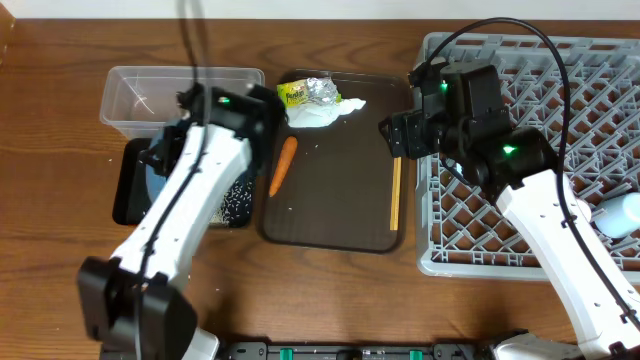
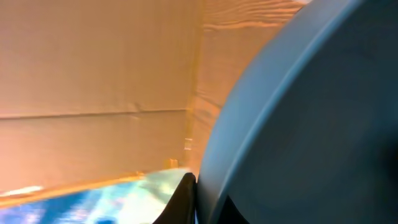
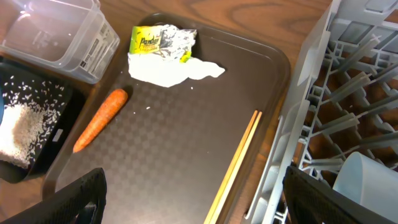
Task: Sort waste into correct bins and load items into the dishwasher rack
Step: 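Lift and tip the blue plate over the black tray with the left gripper, then hand the blue plate from the left gripper to the right gripper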
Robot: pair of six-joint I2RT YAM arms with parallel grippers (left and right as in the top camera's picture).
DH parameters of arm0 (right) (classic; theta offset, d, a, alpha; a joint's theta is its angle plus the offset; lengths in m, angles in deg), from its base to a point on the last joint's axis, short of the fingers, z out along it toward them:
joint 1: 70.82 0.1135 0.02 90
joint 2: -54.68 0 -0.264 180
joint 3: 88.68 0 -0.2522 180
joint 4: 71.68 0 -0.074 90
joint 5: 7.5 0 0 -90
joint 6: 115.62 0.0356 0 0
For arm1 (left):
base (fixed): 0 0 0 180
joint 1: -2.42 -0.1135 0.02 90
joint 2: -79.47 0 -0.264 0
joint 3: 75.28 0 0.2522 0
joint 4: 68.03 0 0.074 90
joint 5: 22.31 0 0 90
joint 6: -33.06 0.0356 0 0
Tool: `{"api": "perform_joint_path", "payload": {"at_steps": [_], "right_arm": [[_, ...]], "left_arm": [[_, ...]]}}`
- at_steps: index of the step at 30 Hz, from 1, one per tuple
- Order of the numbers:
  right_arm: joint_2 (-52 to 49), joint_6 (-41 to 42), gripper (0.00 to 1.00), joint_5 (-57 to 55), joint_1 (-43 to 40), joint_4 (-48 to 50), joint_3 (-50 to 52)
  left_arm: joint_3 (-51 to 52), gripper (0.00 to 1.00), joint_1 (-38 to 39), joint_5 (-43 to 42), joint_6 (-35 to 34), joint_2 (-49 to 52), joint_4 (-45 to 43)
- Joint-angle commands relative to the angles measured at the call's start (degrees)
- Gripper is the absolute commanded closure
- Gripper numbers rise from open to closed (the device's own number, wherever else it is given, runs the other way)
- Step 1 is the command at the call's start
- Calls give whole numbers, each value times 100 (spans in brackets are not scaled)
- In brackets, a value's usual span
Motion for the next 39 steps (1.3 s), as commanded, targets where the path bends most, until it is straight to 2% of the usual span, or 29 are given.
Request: {"api": "perform_joint_path", "payload": {"at_steps": [1, 11, 19, 21, 23, 27, 30, 34, 38, 39], "right_arm": [[22, 59, 17, -57, 4, 2, -44], [22, 57, 17, -57, 4, 7, -44], [22, 59, 15, -57, 2, 37, -44], [22, 66, 12, -39, 2, 120, -44], [22, 76, 12, 87, 4, 275, -44], [22, 83, 13, 955, 4, 809, -44], [22, 81, 14, 1635, 4, 1121, -44], [22, 81, 18, 2568, 22, 1405, -44], [20, 79, 19, 2656, 72, 1325, -44], [20, 74, 22, 2629, 79, 1279, -44]], "left_arm": [[28, 94, -37, 861, -568, 175, 125], [-129, 94, -52, 874, -566, 269, 219], [-822, 94, -52, 17, -459, 22, 114], [-1086, 93, -52, -544, 79, -105, -138], [-1314, 94, -52, -1644, 909, -267, -597], [-1412, 93, -52, -4638, 2378, -697, -1733], [-1412, 94, -52, -5698, 2535, -863, -2186], [-1412, 94, -50, -6623, 2533, -922, -2590], [-1412, 94, -50, -7300, 2535, -925, -2872], [-1412, 94, -50, -7407, 2535, -927, -2931]]}}
